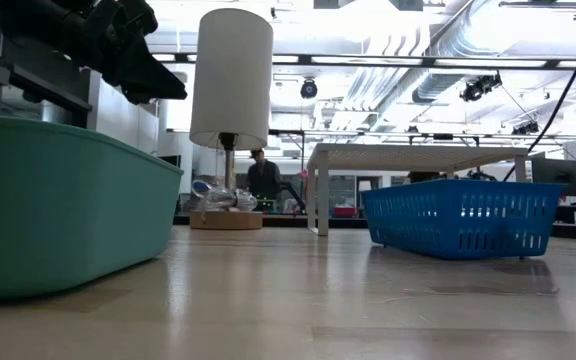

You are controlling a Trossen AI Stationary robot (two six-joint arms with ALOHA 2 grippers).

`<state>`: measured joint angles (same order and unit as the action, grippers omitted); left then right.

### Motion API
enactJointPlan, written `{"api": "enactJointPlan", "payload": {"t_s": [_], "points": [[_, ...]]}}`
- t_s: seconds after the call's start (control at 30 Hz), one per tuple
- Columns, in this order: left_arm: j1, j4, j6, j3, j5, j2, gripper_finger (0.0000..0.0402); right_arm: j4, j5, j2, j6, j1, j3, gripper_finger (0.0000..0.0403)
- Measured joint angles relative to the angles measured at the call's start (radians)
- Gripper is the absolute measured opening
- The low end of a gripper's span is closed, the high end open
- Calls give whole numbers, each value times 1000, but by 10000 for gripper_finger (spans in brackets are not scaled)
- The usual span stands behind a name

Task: Pick & Place Office Desk Supplies
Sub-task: Put the orange spring rubber band into the black bin

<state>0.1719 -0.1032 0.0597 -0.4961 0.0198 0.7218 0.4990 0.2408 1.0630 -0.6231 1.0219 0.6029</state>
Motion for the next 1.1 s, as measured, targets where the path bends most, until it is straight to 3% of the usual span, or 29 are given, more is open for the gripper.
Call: {"api": "enactJointPlan", "payload": {"t_s": [0.33,0.8,1.1], "points": [[0,0,0,0,0,0,119,-52,22,1,0,78,0,27],[0,0,0,0,0,0,119,-388,-16,148,27,134,0,27],[0,0,0,0,0,0,119,-369,-8,218,27,121,0,27]]}}
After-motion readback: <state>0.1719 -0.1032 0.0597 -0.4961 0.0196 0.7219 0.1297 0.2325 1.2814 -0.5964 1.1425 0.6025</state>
